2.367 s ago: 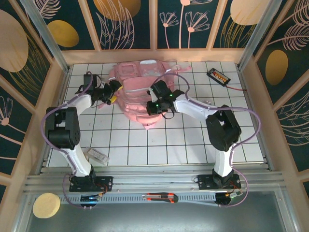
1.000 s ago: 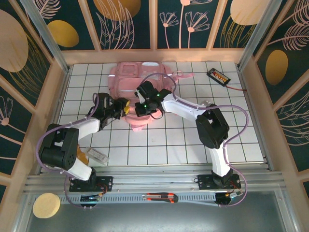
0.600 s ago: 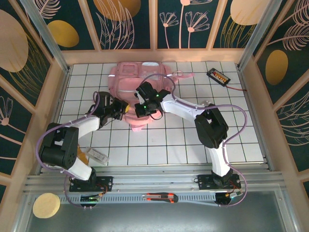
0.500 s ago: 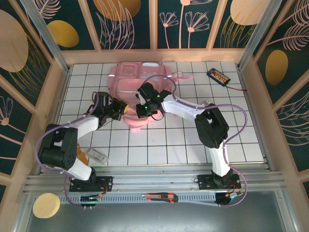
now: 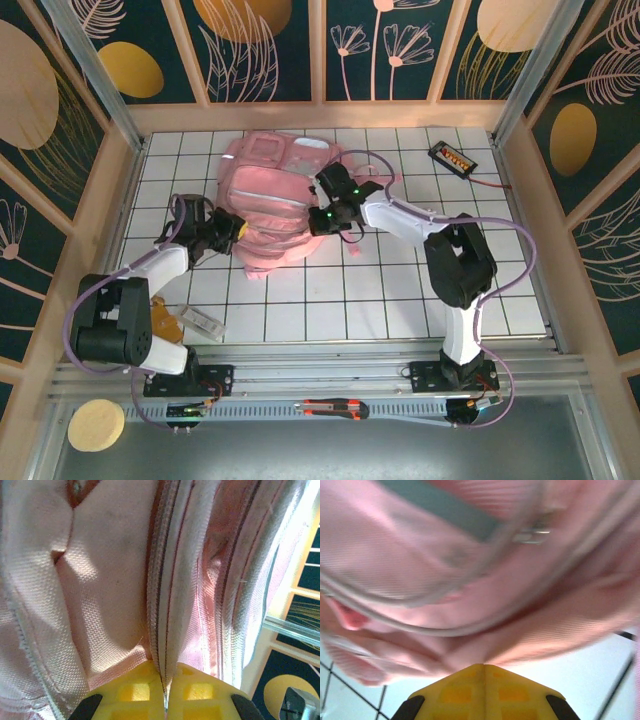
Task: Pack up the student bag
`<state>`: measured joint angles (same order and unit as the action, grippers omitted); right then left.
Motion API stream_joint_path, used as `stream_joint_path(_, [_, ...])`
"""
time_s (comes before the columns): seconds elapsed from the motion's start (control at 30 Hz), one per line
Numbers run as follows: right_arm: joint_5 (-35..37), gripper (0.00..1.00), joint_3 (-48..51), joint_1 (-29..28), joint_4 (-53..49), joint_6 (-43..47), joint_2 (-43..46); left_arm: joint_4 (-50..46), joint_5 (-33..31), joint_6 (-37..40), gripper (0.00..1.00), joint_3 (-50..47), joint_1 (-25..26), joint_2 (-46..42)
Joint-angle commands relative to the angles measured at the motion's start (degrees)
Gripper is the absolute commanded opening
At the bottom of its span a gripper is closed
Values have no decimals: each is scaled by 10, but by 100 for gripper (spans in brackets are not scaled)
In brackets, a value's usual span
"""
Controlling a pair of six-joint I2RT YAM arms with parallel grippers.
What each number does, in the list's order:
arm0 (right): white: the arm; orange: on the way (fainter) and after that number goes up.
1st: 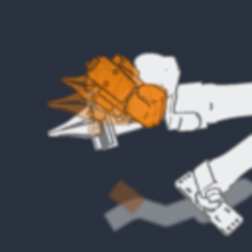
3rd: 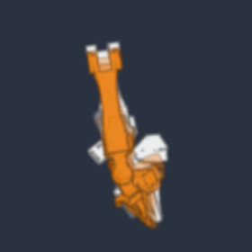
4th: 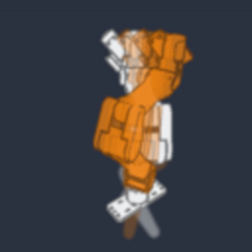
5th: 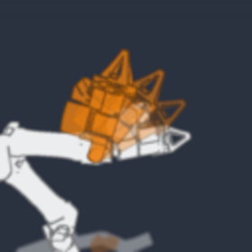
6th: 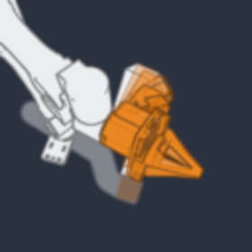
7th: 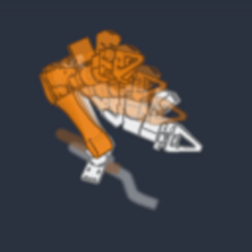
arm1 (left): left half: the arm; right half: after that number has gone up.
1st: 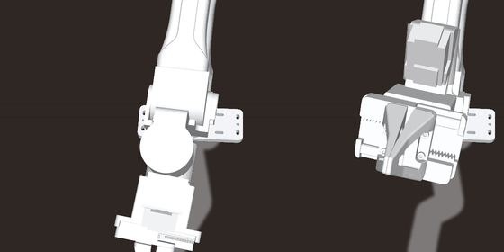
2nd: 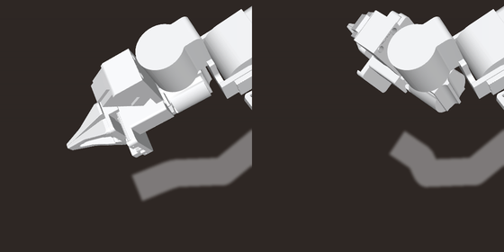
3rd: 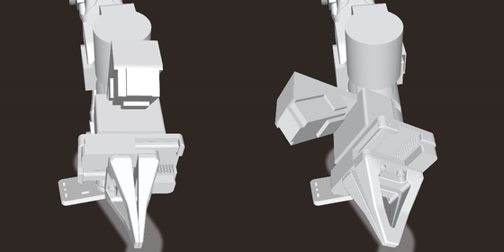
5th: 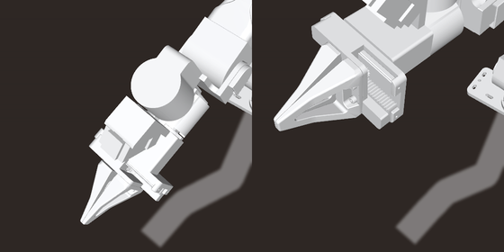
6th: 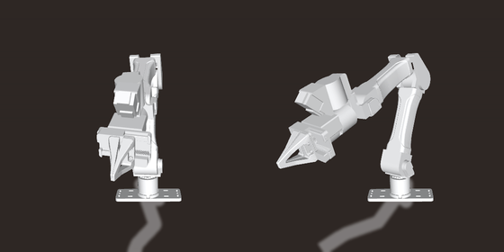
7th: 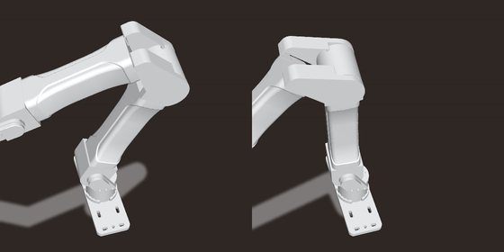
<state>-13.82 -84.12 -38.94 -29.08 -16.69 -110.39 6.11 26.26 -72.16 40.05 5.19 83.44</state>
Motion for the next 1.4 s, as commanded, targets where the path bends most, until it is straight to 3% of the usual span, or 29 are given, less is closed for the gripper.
stream_joint_path(0.0, [13, 0, 16, -3, -29, 18, 31, -29, -18, 19, 0, -2, -8, -14])
stream_joint_path(0.17, [-76, 3, 30, -25, 18, 24, 51, 24, 7, -34, 0, -13, -8, -19])
stream_joint_path(0.33, [-128, 33, -14, -61, 43, 15, 29, 71, 29, -103, 0, -18, -5, -37])
stream_joint_path(0.5, [-165, 40, -57, -62, 57, -8, -4, 116, 40, -179, 0, -13, 7, -57])
stream_joint_path(0.63, [-172, 52, -64, -56, 62, -17, -17, 133, 39, -216, 0, 1, 20, -62])
stream_joint_path(0.8, [-184, 53, -41, -46, 97, -38, -14, 132, 34, -235, 0, 22, 37, -63])
stream_joint_path(1.37, [-127, 51, -35, -40, 103, -14, -19, 125, 22, -252, 0, 47, 68, -60])
